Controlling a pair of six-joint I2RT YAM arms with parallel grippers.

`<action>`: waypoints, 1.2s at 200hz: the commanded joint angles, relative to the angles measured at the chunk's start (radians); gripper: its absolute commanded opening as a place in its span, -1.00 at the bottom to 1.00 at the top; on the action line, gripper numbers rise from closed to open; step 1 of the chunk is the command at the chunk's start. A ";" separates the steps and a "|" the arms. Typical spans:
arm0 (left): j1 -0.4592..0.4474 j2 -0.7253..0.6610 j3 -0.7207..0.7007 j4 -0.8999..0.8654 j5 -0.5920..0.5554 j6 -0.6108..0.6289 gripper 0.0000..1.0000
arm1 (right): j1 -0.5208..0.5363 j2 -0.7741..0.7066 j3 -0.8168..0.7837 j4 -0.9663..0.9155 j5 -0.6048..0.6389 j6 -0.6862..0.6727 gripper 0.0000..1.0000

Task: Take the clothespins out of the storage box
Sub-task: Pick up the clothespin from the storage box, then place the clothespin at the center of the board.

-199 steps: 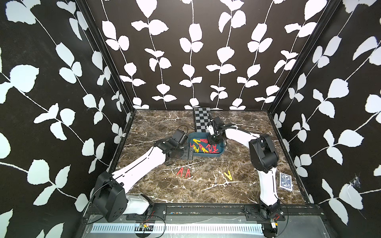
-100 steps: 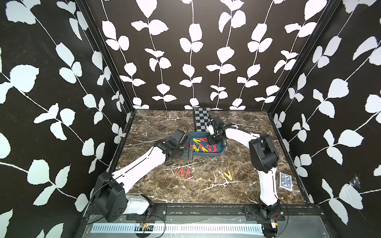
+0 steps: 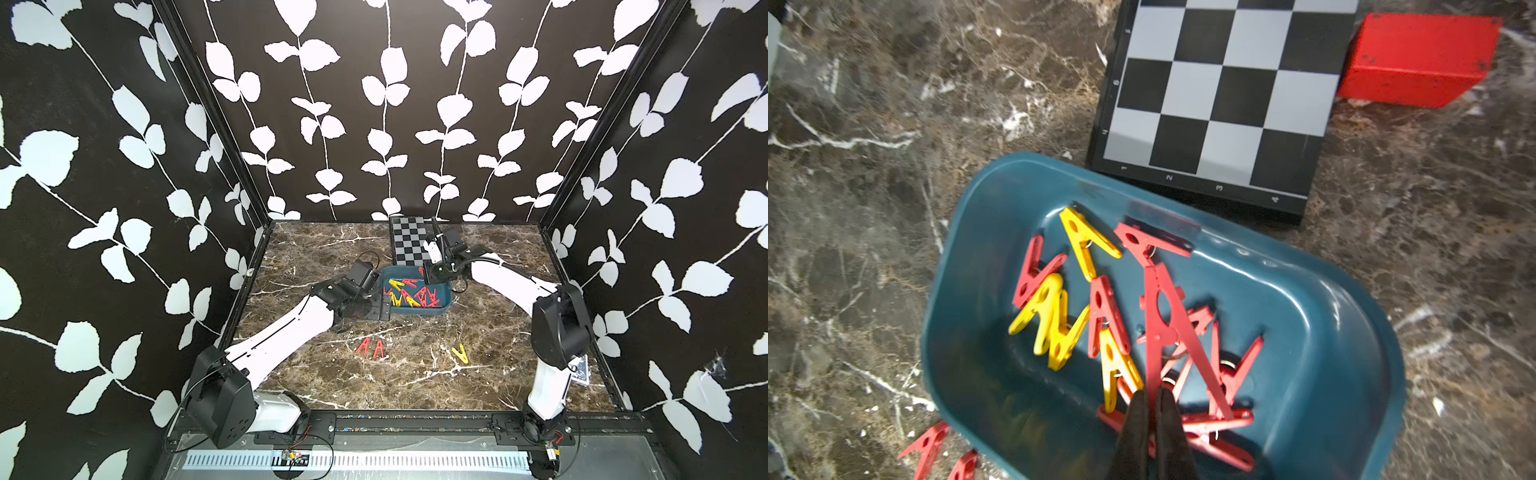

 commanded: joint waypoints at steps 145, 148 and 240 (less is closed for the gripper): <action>0.013 0.052 0.087 0.058 0.126 0.118 0.98 | 0.332 -0.497 -0.556 0.072 0.392 0.460 -1.00; 0.013 0.051 0.088 0.057 0.127 0.118 0.98 | 0.341 -0.501 -0.564 0.073 0.398 0.469 -1.00; 0.013 0.008 0.033 0.053 0.152 0.095 0.98 | 0.521 -0.509 -0.754 0.143 0.475 0.668 -1.00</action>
